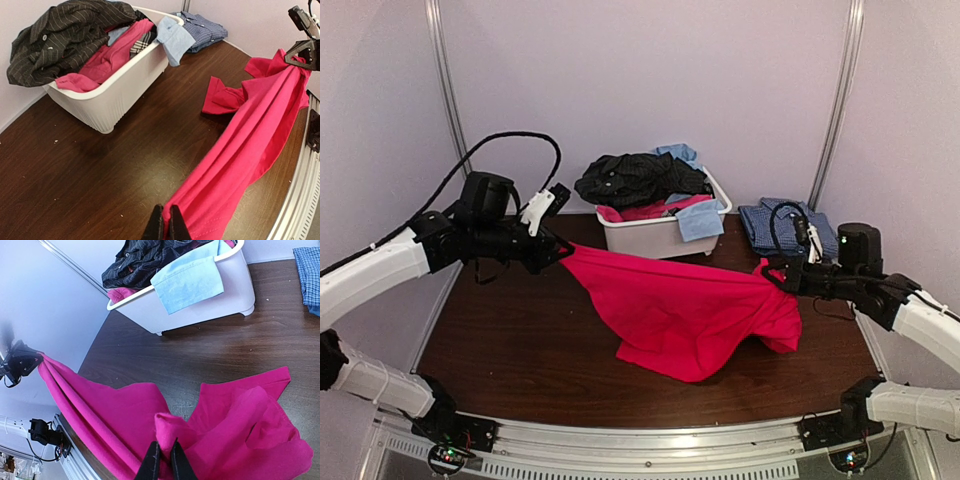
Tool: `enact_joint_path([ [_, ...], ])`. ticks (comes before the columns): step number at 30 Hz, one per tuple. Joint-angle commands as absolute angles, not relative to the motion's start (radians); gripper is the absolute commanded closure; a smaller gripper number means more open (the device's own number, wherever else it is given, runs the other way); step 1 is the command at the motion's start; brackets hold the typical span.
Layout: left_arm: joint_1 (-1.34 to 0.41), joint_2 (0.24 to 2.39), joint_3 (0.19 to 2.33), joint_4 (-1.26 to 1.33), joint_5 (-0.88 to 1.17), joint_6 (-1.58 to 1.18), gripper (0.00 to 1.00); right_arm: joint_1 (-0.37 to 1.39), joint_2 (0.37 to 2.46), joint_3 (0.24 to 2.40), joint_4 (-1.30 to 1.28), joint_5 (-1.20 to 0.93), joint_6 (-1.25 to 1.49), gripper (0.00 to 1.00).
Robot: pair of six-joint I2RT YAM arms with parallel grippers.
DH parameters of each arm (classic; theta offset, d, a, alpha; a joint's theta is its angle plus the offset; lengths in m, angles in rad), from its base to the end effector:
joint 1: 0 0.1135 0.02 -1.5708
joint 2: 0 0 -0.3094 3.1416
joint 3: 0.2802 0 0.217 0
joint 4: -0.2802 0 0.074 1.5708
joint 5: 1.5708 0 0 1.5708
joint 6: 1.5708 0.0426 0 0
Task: Fold and stack the mixed laundry pile
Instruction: Flatten out the crumpled T-shirt at the center of the board.
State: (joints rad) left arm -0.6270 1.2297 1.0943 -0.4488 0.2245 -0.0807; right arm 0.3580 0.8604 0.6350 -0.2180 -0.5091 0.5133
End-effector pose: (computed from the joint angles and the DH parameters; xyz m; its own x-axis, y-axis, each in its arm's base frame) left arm 0.1787 -0.1412 0.3727 -0.5034 0.2677 -0.8215 0.6840 0.7044 -0.1896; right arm 0.1195 0.0669 0.3122 -0.7028 0.1949 -0.6842 -0.4284 0.6519 0.6257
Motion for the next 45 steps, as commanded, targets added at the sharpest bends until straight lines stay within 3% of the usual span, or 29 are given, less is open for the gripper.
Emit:
enact_joint_path([
  [1,-0.543,1.252,1.114,-0.529,0.188,-0.055,1.0,0.302,0.825,0.591,-0.217,-0.401,0.558,0.94],
  [8,-0.552,1.227,1.08,-0.501,0.31,-0.021,1.0,0.301,0.836,0.558,-0.2,-0.433,0.6,0.95],
  [11,-0.563,1.214,1.071,-0.499,0.332,-0.01,1.0,0.301,0.849,0.541,-0.181,-0.457,0.624,0.81],
  [16,-0.575,1.21,1.061,-0.498,0.344,0.019,1.0,0.3,0.869,0.509,-0.13,-0.491,0.663,1.0],
  [20,-0.575,1.216,1.06,-0.496,0.277,0.005,1.0,0.301,0.862,0.514,-0.146,-0.478,0.645,1.0],
  [23,-0.54,1.246,1.094,-0.532,0.073,-0.086,1.0,0.291,0.829,0.568,-0.21,-0.422,0.603,1.0],
  [32,-0.207,1.283,1.216,-0.638,-0.03,-0.306,1.0,0.239,0.671,0.839,-0.344,-0.336,0.398,1.0],
  [39,-0.201,1.437,1.293,-0.672,0.046,-0.338,1.0,0.239,0.524,0.722,-0.145,-0.516,0.488,1.0],
  [45,-0.198,1.619,1.402,-0.656,-0.017,-0.351,0.99,0.242,0.678,0.662,0.046,-0.765,0.643,1.0],
])
